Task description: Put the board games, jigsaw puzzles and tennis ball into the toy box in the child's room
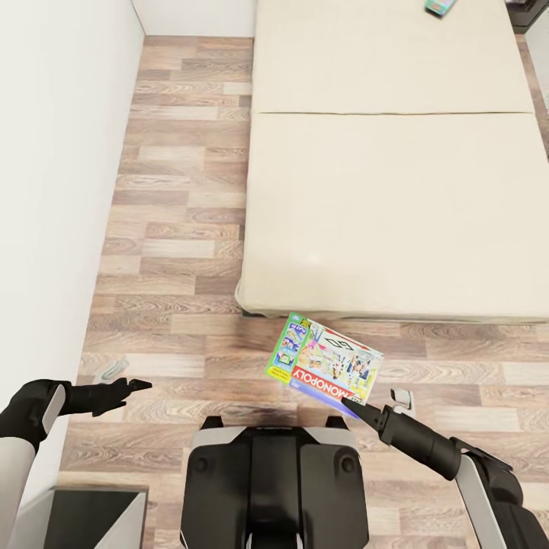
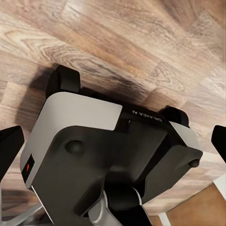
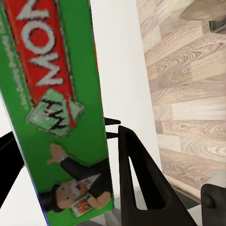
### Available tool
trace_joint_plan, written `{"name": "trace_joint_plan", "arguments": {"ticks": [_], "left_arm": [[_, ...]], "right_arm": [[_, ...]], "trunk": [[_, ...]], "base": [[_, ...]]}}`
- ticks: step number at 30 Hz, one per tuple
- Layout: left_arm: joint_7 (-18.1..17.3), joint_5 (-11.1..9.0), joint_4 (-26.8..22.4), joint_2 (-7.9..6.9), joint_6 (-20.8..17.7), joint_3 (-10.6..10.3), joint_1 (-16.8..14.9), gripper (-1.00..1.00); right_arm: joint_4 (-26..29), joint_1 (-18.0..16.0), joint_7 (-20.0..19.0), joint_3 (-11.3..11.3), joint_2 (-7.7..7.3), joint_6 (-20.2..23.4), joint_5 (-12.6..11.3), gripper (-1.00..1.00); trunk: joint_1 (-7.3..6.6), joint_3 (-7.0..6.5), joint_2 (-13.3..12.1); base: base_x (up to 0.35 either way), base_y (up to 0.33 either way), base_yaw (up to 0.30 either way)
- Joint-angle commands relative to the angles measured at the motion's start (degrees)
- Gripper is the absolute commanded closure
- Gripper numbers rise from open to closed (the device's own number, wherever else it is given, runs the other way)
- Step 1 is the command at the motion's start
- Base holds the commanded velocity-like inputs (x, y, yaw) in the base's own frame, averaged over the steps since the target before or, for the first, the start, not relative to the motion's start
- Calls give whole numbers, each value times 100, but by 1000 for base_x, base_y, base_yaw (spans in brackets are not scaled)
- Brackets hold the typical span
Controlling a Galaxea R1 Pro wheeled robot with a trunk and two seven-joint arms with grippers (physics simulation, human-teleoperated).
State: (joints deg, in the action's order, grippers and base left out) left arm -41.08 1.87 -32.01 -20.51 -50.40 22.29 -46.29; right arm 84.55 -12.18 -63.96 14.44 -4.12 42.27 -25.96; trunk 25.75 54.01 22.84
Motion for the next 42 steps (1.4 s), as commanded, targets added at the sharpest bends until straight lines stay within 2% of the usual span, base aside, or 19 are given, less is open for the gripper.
{"name": "trace_joint_plan", "arguments": {"ticks": [1,35,42], "left_arm": [[-26,22,-2,3,-40,27,-3,-100],[-24,26,2,12,-55,-48,-3,-100],[-19,35,22,119,-30,-49,-3,-100]], "right_arm": [[0,0,-2,2,-3,35,-23,100],[0,5,43,4,-8,18,-19,100],[-8,5,61,3,12,11,-9,100]], "trunk": [[4,-4,8],[4,-326,8],[4,-392,8]], "base": [[0,0,0],[0,0,0],[0,0,0]]}}
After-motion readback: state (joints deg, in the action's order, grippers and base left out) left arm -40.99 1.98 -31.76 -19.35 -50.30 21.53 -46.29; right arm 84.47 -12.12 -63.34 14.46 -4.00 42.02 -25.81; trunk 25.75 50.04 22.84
